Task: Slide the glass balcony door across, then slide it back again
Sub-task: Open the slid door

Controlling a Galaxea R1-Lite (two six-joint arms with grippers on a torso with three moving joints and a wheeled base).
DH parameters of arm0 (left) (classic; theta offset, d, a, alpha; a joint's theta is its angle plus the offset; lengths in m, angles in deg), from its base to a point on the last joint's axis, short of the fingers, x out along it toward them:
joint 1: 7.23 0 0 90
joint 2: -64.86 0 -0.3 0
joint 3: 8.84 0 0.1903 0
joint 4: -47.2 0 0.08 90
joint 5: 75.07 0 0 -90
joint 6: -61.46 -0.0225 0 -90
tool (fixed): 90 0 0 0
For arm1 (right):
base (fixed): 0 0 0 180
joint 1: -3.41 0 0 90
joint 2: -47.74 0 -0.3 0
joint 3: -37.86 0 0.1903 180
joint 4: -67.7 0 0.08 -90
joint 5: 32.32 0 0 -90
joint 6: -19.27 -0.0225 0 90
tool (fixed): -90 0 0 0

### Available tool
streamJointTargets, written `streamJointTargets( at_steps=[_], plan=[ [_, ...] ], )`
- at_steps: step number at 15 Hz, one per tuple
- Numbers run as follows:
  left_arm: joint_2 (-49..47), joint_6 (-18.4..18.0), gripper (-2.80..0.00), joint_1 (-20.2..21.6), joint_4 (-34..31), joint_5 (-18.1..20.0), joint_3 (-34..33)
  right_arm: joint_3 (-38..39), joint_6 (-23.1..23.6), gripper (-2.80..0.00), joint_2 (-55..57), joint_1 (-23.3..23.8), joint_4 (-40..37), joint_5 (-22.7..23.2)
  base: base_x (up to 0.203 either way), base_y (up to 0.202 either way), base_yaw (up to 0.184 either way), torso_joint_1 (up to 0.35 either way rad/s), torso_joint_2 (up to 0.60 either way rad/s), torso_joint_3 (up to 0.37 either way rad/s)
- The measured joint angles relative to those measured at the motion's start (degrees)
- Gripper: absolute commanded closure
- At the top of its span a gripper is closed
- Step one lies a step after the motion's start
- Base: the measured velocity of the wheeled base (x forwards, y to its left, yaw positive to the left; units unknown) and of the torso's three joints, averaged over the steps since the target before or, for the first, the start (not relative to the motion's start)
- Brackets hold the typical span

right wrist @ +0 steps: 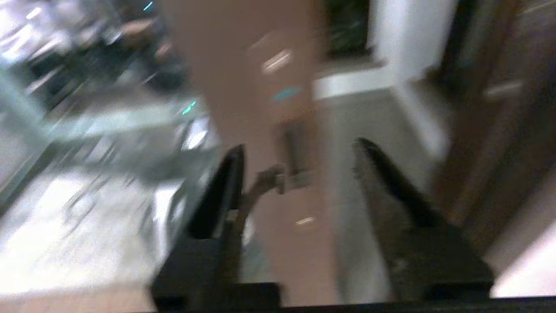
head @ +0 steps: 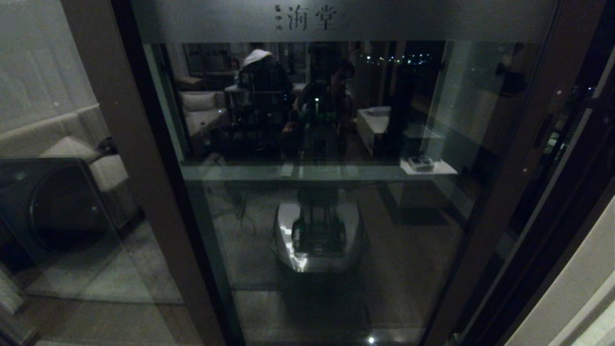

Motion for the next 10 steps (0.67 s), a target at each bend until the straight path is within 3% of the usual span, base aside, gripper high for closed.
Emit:
streamJointTargets(
  at_steps=[5,10],
  plan=[
    [0.0,0.0,0.0,0.0,0.0,0.0,0.0,-6.4,-0.3,0.0,5.6,2.4,-0.1,-1.3,0.0,0.0,0.0,0.0,0.0,0.0],
    [0.0,0.0,0.0,0.0,0.0,0.0,0.0,-12.6,-0.4,0.0,14.2,1.3,-0.1,-8.8,0.0,0.0,0.0,0.0,0.0,0.0]
  ],
)
